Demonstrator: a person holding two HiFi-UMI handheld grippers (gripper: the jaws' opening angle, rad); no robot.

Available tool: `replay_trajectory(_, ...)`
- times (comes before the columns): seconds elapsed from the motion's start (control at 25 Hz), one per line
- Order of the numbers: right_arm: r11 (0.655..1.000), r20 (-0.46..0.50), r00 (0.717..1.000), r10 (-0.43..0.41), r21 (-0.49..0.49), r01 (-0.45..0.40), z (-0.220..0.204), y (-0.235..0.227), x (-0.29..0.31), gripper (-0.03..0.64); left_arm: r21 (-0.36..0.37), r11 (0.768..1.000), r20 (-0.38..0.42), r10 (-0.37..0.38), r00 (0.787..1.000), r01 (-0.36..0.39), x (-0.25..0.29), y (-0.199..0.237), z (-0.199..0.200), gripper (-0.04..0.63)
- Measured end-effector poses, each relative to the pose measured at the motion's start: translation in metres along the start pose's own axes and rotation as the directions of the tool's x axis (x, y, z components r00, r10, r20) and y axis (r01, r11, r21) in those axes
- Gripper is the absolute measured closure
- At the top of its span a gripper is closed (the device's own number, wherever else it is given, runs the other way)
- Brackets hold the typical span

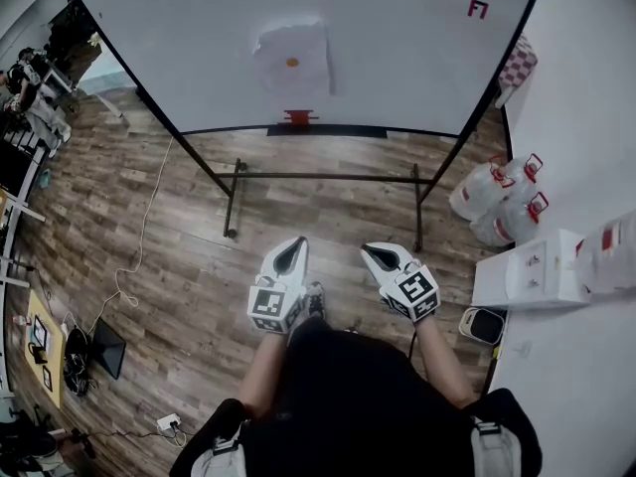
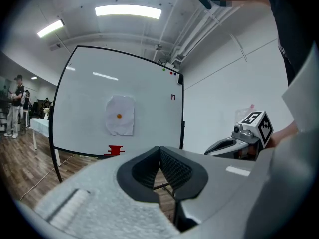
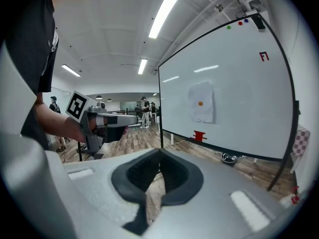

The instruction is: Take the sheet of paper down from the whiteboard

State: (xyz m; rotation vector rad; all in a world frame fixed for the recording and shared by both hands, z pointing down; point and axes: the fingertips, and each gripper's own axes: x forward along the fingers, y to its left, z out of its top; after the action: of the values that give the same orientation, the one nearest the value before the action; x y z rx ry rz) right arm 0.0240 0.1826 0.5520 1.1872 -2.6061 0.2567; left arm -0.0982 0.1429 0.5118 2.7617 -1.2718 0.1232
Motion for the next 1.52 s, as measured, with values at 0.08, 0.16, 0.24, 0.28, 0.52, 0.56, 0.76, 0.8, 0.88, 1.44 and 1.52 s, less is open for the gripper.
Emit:
replay_trajectory(0.08,1.0,-0.004,1.0,-0.002,-0.001,0.002,0.003,-0.005,0.009,0.614,-0.003,1.0,-0.003,-0.003,1.0,0.003,0.008,0.01,0.001,0.584)
replay_trajectory(0.16,1.0,-0.009,1.0,-0.007,0.001,0.007,0.005,-0.012,0.017,0.614,-0.005,1.0,-0.008,-0.008,1.0,0.008,0.017,0.018,0.001,0.584)
replay_trajectory(0.24,1.0,-0.013,1.0,-0.013,0.005,0.013,0.007,-0.021,0.026,0.614,-0.005,1.0,-0.011,-0.017,1.0,0.017,0.027,0.026,0.001,0.584)
replay_trajectory(0.28,1.0,-0.015,1.0,-0.016,0.007,0.016,0.007,-0.025,0.03,0.614,-0.004,1.0,-0.013,-0.021,1.0,0.021,0.032,0.03,0.002,0.584)
replay_trajectory(0.52,1.0,-0.027,0.999,-0.021,0.02,0.021,0.011,-0.043,0.06,0.614,-0.008,0.999,-0.025,-0.036,0.999,0.036,0.056,0.055,0.003,0.584)
replay_trajectory(0.56,1.0,-0.027,0.999,-0.02,0.02,0.02,0.012,-0.046,0.066,0.614,-0.007,0.999,-0.026,-0.038,0.999,0.037,0.06,0.059,0.003,0.584)
replay_trajectory(0.76,1.0,-0.033,0.999,-0.015,0.022,0.016,0.018,-0.057,0.094,0.614,-0.005,0.999,-0.031,-0.044,0.999,0.043,0.079,0.083,0.005,0.584)
replay_trajectory(0.8,1.0,-0.035,0.999,-0.015,0.023,0.016,0.019,-0.059,0.099,0.614,-0.007,0.999,-0.033,-0.045,0.998,0.044,0.082,0.087,0.005,0.584)
replay_trajectory(0.88,0.999,-0.035,0.999,-0.019,0.026,0.02,0.02,-0.065,0.109,0.614,-0.009,0.999,-0.036,-0.049,0.998,0.048,0.088,0.096,0.005,0.584)
replay_trajectory(1.44,0.996,-0.034,0.997,-0.072,0.042,0.074,0.038,-0.089,0.166,0.614,-0.021,0.997,-0.025,-0.069,0.997,0.069,0.116,0.159,0.009,0.584)
replay_trajectory(1.52,0.996,-0.034,0.996,-0.078,0.042,0.079,0.041,-0.09,0.176,0.614,-0.021,0.997,-0.024,-0.072,0.997,0.071,0.118,0.17,0.009,0.584)
